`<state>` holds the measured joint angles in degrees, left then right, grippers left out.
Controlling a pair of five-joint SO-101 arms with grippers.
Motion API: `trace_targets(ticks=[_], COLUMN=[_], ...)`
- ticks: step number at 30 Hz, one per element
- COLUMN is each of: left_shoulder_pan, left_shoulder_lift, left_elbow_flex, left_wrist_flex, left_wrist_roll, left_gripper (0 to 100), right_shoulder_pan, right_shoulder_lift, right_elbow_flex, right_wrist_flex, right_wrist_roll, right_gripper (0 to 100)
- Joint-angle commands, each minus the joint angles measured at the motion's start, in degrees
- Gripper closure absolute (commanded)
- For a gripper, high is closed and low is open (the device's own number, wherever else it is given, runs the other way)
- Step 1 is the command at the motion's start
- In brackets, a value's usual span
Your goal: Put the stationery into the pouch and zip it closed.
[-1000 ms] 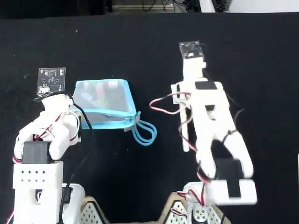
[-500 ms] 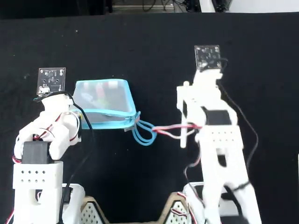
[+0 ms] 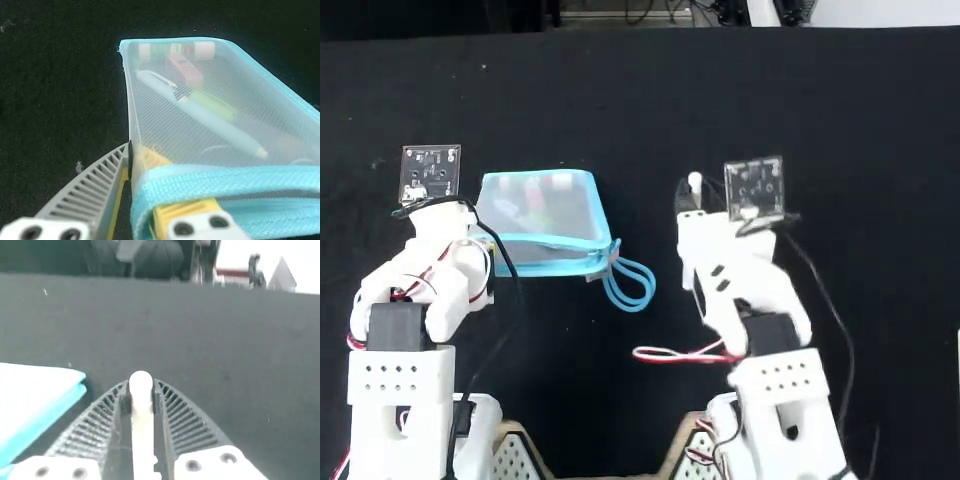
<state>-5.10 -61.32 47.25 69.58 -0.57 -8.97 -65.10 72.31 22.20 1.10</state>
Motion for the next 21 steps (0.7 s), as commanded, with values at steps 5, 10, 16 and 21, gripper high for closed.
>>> trace_targets(ticks=[5,10,16,21], left_shoulder_pan=[-0.7,-0.7,-0.7,-0.7], left_shoulder_lift=[0.0,0.0,0.0,0.0], left_elbow_flex=[-0.4,-0.4,-0.4,-0.3], left_wrist_flex=[-1.1,-1.1,-1.1,-1.1], left_wrist_roll=[-0.4,-0.4,-0.4,-0.4], left_gripper=[97,97,97,97], right_shoulder_pan=[-1.4,-1.6,-1.8,-9.1], right_shoulder_lift=[-12.3,-20.8,-30.5,-40.4], right_elbow_flex=[1.3,1.3,2.1,2.1], right_wrist_flex=[-2.2,1.2,1.6,7.5], right_wrist_roll=[-5.9,-12.6,-13.0,-12.7], right_gripper=[98.7,98.5,98.6,98.4])
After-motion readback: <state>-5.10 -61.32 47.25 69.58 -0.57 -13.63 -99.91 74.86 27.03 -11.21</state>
